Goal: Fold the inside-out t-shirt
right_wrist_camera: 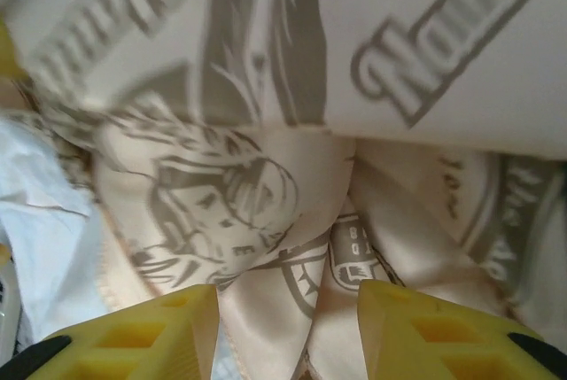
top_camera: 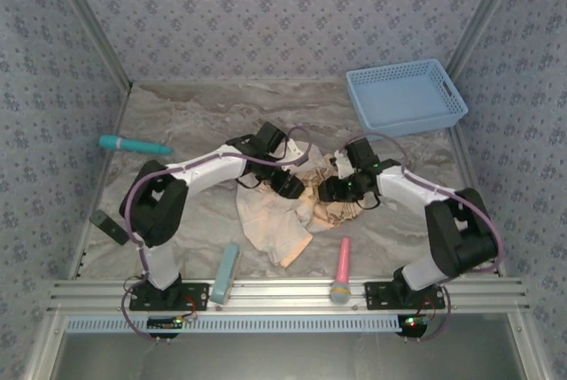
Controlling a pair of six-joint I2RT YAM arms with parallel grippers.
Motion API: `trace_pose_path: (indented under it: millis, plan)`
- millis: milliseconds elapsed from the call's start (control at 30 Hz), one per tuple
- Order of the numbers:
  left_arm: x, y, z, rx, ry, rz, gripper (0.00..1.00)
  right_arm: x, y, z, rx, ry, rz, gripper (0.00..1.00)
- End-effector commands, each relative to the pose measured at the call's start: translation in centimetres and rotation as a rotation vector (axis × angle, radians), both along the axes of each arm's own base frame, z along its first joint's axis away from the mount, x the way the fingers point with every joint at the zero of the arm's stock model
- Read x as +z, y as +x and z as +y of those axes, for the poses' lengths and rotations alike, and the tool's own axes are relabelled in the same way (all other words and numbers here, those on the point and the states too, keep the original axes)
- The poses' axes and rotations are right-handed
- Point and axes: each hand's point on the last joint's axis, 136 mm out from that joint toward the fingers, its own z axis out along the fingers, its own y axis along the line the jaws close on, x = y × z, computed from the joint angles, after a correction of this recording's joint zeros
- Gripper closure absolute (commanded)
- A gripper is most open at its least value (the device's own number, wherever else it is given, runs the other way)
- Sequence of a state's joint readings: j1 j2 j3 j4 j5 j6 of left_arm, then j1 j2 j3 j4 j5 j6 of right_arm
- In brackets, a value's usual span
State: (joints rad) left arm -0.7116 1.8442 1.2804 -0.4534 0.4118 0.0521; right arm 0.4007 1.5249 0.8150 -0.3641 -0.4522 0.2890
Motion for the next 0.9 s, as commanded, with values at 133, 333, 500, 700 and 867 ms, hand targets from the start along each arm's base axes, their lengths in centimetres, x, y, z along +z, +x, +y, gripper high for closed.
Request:
trace_pose_path:
  millis: [133, 333, 500, 700, 867]
  plan:
    - [-2.0, 3.5, 0.9, 0.055, 0.069, -0.046, 0.66, -3.2, -1.0, 2.1, 0.054, 0.037, 0.063, 0.75]
    - [3.1, 5.2, 4.8, 0.154, -0.09, -0.082, 1.0, 3.3, -0.2, 3.2, 0.14, 0.19, -0.123, 1.0]
    - [4.0, 8.0, 11.3, 0.352, -0.099, -0.106, 1.0, 11.1, 0.8, 2.4, 0.221, 0.299, -0.329, 1.0]
    - [0.4, 8.4, 16.9, 0.616, -0.021, -0.088, 0.98, 11.3, 0.5, -0.1, 0.256, 0.118, -0.449, 1.0]
    - [0.6, 6.4, 15.4, 0.622, -0.081, 0.025, 0.53, 5.7, -0.4, -0.1, 0.231, 0.015, -0.298, 1.0]
